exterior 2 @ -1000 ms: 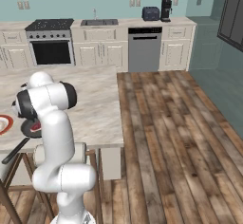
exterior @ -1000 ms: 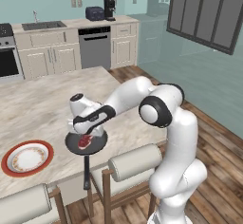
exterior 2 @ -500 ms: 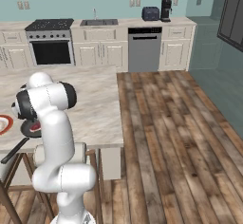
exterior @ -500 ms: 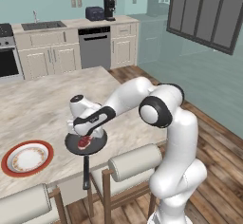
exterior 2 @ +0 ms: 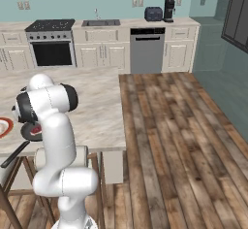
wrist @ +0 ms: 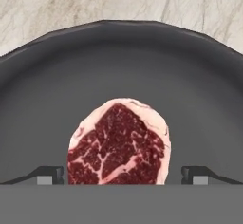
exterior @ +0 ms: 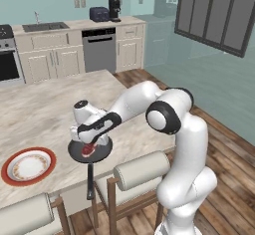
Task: Pick up the pan with the steak in it and place it on the dining table. Then place the steak on the plate.
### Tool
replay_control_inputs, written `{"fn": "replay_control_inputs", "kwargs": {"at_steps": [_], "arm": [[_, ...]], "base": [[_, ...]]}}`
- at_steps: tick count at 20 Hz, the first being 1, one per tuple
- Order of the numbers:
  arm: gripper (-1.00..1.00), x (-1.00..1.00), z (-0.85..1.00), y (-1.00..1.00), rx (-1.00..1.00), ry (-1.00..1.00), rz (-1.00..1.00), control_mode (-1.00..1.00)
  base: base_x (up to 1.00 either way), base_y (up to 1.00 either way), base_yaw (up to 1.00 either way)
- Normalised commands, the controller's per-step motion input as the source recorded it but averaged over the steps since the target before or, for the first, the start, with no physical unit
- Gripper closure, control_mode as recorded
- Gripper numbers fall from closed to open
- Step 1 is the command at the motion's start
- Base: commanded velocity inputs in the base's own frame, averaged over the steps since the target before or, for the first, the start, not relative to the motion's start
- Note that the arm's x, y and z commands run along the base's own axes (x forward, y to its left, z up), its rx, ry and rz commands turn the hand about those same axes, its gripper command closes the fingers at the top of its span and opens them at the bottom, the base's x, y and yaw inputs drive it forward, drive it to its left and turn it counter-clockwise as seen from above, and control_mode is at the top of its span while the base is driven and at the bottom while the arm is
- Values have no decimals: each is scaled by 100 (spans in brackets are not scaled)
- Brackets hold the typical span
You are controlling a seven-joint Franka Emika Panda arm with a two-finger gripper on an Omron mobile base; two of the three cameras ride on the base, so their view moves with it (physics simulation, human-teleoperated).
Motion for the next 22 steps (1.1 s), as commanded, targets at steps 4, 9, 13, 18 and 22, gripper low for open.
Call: {"fn": "replay_control_inputs", "kwargs": {"at_steps": [4,9,13,18,22], "arm": [[100,-2,-4,0,1,1,0,-100],[100,0,1,0,0,0,-1,-100],[100,0,20,0,1,0,-5,-100],[100,0,38,4,2,0,-5,-100],[100,-1,47,8,6,0,-3,-100]], "base": [[0,0,0],[0,0,0],[0,0,0],[0,0,0],[0,0,0]]}}
